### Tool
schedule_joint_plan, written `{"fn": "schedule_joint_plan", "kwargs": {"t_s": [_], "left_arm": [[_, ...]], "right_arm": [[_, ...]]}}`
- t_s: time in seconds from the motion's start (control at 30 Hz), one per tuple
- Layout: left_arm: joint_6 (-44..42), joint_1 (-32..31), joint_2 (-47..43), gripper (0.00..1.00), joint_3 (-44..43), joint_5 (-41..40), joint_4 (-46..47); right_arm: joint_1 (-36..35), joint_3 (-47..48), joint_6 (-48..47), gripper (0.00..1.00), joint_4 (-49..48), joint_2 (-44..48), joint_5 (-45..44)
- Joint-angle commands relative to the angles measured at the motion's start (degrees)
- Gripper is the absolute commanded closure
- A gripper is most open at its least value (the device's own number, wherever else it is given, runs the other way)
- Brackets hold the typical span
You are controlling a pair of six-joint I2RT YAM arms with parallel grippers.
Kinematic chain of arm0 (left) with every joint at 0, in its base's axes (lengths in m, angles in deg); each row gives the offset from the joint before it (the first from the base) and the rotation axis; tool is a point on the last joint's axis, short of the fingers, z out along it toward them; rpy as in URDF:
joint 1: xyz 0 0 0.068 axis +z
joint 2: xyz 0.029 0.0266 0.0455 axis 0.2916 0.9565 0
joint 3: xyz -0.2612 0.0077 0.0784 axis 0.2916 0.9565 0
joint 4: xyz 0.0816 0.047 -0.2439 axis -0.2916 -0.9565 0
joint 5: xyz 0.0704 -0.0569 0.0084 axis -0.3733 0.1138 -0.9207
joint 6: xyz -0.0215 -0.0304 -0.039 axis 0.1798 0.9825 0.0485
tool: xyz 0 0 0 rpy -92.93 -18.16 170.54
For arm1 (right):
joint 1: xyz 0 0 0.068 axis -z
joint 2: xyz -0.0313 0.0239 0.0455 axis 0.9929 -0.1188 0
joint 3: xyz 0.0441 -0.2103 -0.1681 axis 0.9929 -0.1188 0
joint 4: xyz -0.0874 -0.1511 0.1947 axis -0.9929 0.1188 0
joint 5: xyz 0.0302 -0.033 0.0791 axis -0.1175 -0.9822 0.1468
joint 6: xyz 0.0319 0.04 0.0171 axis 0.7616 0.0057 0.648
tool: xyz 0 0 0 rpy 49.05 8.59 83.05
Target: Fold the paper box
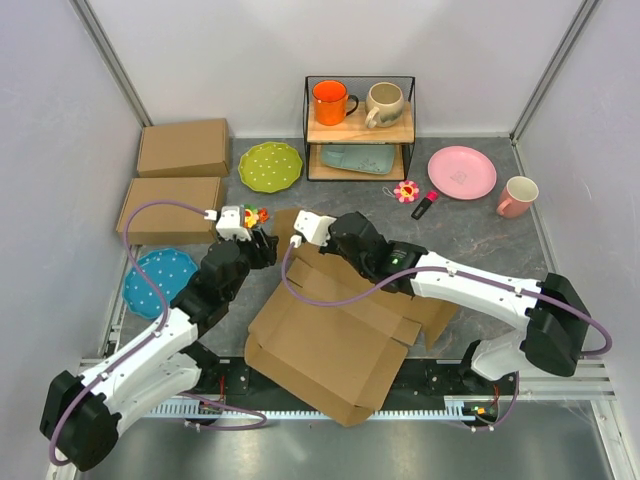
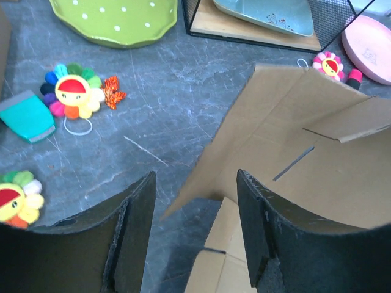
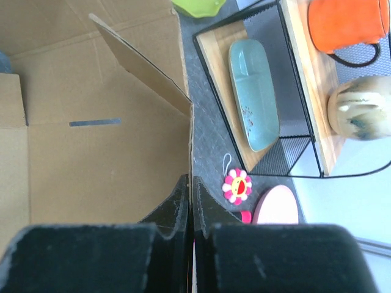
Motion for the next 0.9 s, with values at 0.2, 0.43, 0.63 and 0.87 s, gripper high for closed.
{"fn": "schedule_joint_plan", "kwargs": {"t_s": [0.2, 0.43, 0.63, 0.87], "left_arm": [[16.8, -0.1, -7.7, 0.37, 6.2, -0.7, -1.5], [20.9, -0.2, -11.4, 0.28, 14.9, 9.0, 5.8], [20.2, -0.3, -4.0, 0.26, 14.1, 12.5, 9.1], [16.0, -3.0, 2.2, 0.23, 11.2, 16.0, 11.8]], "right_arm": [[-0.5, 0.8, 4.8, 0.98, 4.2, 0.7, -7.7], [-1.9, -5.9, 9.2, 1.00, -0.7, 3.1, -12.7], [-4.3, -8.4, 9.0, 1.00, -2.6, 3.8, -14.8], [-6.0, -8.0, 8.5, 1.00, -2.5, 4.3, -15.4]]}}
